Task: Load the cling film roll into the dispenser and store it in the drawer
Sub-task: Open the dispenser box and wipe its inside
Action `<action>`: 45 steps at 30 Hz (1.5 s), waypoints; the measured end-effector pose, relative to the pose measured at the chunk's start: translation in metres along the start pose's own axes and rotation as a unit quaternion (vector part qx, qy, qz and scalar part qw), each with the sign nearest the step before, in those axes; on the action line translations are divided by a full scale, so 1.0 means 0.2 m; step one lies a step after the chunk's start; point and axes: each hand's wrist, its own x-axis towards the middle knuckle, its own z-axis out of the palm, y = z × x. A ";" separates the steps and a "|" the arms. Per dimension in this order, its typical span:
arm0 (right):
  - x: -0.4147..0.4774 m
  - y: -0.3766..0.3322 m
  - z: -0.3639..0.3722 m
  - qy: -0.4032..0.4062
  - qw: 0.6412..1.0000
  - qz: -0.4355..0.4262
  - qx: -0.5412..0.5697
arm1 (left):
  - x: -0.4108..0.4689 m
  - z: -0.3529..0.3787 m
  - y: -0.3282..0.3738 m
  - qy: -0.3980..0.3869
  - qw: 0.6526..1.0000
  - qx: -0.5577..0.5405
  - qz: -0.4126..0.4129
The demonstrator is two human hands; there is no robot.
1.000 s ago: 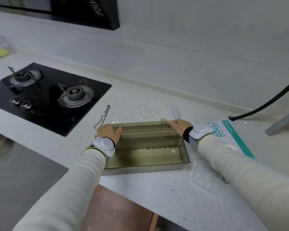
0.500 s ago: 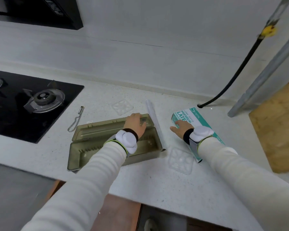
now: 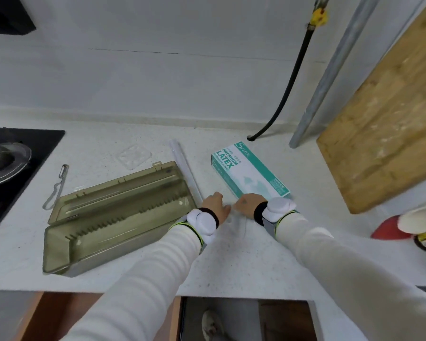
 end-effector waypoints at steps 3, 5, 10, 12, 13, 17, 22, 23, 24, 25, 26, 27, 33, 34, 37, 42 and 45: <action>-0.01 0.03 0.02 -0.005 1.000 -0.014 0.023 | 0.01 0.05 -0.03 -0.014 0.999 0.016 -0.040; 0.00 0.05 0.05 -0.017 0.999 -0.014 0.028 | 0.02 0.08 -0.03 -0.024 0.998 0.031 -0.057; 0.07 0.11 0.17 -0.062 0.995 -0.014 0.072 | 0.04 0.15 -0.04 -0.036 0.995 0.029 -0.090; 0.10 0.12 0.19 -0.080 0.993 -0.012 0.091 | 0.05 0.16 -0.04 -0.037 0.994 0.018 -0.100; 0.11 0.12 0.20 -0.088 0.991 -0.010 0.100 | 0.05 0.17 -0.04 -0.033 0.994 0.013 -0.103; 0.13 0.13 0.21 -0.087 0.993 -0.008 0.080 | 0.07 0.18 -0.03 -0.030 0.993 -0.008 -0.112; 0.12 0.12 0.22 -0.059 0.992 -0.019 0.106 | 0.07 0.16 -0.03 0.008 0.993 -0.058 -0.104; 0.12 0.11 0.22 -0.055 0.989 -0.014 0.133 | 0.06 0.15 -0.03 0.024 0.992 -0.074 -0.100; 0.10 0.10 0.21 -0.049 0.986 -0.010 0.162 | 0.06 0.14 -0.03 0.035 0.991 -0.096 -0.091; 0.09 0.09 0.21 -0.038 0.983 -0.009 0.181 | 0.06 0.12 -0.03 0.037 0.989 -0.120 -0.082; 0.08 0.07 0.19 -0.022 0.982 -0.010 0.186 | 0.05 0.11 -0.03 0.039 0.986 -0.148 -0.073; 0.06 0.06 0.18 -0.003 0.983 -0.014 0.182 | 0.05 0.09 -0.03 0.043 0.980 -0.181 -0.067; 0.04 -0.03 0.03 0.122 0.982 -0.048 0.135 | -0.04 -0.06 -0.06 0.108 0.950 -0.292 -0.006; 0.02 -0.08 0.01 0.131 0.980 -0.064 0.134 | -0.07 -0.11 -0.08 0.128 0.951 -0.281 -0.003; 0.02 -0.17 -0.02 0.137 0.974 -0.102 0.152 | -0.10 -0.18 -0.13 0.139 0.954 -0.264 -0.009; -0.01 -0.45 -0.01 0.117 0.958 -0.207 0.160 | -0.20 -0.34 -0.33 0.167 0.962 -0.214 -0.030; -0.04 -0.66 0.04 0.074 0.946 -0.273 0.161 | -0.27 -0.42 -0.49 0.214 0.946 -0.236 -0.064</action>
